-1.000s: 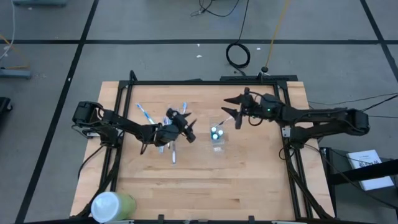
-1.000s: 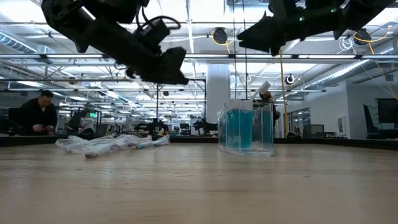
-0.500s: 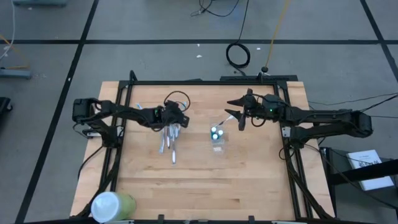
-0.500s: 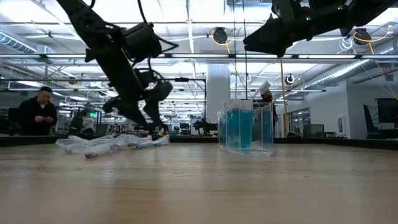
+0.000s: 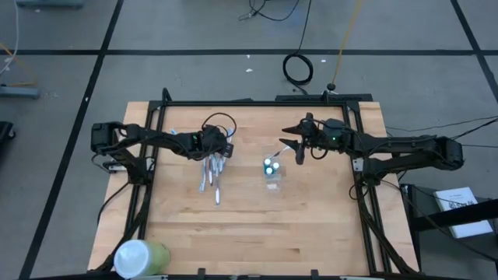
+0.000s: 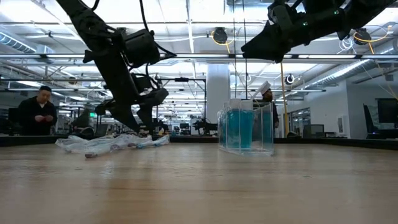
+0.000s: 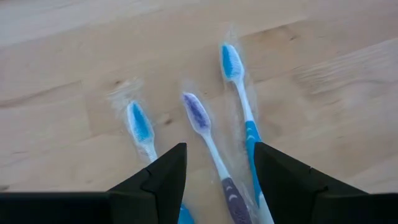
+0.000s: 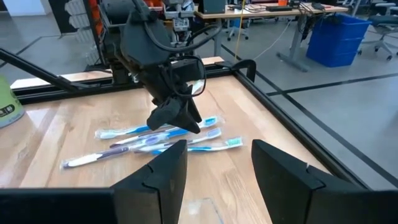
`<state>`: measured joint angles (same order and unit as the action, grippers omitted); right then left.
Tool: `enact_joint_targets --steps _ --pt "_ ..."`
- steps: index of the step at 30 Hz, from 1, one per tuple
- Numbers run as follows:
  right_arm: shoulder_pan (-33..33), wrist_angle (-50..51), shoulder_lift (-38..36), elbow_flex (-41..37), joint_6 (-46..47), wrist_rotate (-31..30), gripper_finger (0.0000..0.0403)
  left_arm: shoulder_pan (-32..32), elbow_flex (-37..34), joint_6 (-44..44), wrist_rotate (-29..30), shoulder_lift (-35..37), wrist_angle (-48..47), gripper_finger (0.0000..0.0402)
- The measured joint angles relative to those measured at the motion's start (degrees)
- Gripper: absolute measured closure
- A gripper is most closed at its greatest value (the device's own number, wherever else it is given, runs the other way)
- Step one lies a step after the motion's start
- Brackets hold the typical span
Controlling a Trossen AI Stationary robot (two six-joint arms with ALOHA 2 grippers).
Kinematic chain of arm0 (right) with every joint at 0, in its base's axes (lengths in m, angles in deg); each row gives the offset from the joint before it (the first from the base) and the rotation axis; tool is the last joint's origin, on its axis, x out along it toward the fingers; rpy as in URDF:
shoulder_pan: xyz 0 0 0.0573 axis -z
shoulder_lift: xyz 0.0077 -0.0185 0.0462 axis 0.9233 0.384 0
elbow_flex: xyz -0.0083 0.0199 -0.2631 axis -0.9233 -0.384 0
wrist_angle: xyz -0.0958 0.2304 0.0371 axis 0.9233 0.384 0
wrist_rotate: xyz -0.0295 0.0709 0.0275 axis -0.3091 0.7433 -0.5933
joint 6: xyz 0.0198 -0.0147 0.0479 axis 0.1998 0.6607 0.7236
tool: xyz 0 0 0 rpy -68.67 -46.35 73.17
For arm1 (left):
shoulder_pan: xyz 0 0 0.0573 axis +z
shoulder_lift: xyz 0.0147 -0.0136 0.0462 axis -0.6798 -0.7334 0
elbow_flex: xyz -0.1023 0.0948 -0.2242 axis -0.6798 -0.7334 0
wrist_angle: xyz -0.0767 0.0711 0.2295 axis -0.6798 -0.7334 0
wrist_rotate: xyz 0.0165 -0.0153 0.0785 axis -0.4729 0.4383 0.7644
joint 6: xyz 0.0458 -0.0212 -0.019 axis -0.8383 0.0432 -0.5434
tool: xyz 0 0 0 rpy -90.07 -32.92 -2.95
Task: Pick & Place toothbrushing station
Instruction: Put the violet toothbrush into the transparent organizer
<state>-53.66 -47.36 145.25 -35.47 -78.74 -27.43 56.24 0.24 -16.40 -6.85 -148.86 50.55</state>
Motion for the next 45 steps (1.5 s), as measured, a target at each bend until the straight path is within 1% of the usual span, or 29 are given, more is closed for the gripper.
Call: enact_joint_targets --steps 7,12,14,16,23,30,32,34,40,41,43,45 --pt "-0.5 0.3 -0.8 0.0 -0.1 0.2 0.0232 -0.1 0.0 0.4 -0.2 -0.1 0.4 0.0211" --pt "-3.4 0.4 -5.6 0.0 -4.5 1.0 0.0232 -0.1 0.0 0.8 -1.7 -4.1 2.2 0.0211" --pt "-4.5 1.7 -8.0 0.0 -5.5 0.6 0.0232 -0.1 0.0 0.8 -3.0 -5.9 3.4 0.0211" --pt "-5.5 2.8 -10.0 0.0 -5.8 -0.1 0.0232 -0.1 0.0 0.5 -2.7 -6.8 4.0 0.0211" --pt "-8.3 12.1 -15.1 0.0 -4.0 0.0 0.0232 0.0 0.1 0.5 -1.5 -7.4 2.8 0.0211" --pt "-11.9 12.0 -16.2 0.0 -4.7 0.0 0.0232 0.0 0.1 0.5 -1.2 -7.4 2.7 0.0215" --pt "-12.5 12.2 -16.2 0.0 -4.7 0.0 0.0232 0.0 0.1 0.6 -1.2 -7.4 2.7 0.0231" --pt "-12.8 12.4 -16.2 0.0 -4.7 0.0 0.0232 0.1 0.1 0.8 -1.2 -7.5 2.6 0.0257" --pt "-12.9 13.2 -16.2 0.0 -4.3 0.0 0.0232 -0.4 0.0 0.8 -0.6 -7.4 2.3 0.0370" --pt "-12.9 13.2 -16.2 0.0 -4.3 0.0 0.0232 -0.6 0.0 0.7 -1.0 -7.3 2.3 0.0384" --pt "-12.9 13.3 -16.2 0.0 -4.3 0.0 0.0232 -0.9 0.0 0.4 -1.6 -7.1 2.9 0.0390" --pt "-12.9 13.3 -16.2 0.0 -4.3 0.0 0.0232 -1.2 0.3 0.1 -1.8 -6.6 2.4 0.0383"
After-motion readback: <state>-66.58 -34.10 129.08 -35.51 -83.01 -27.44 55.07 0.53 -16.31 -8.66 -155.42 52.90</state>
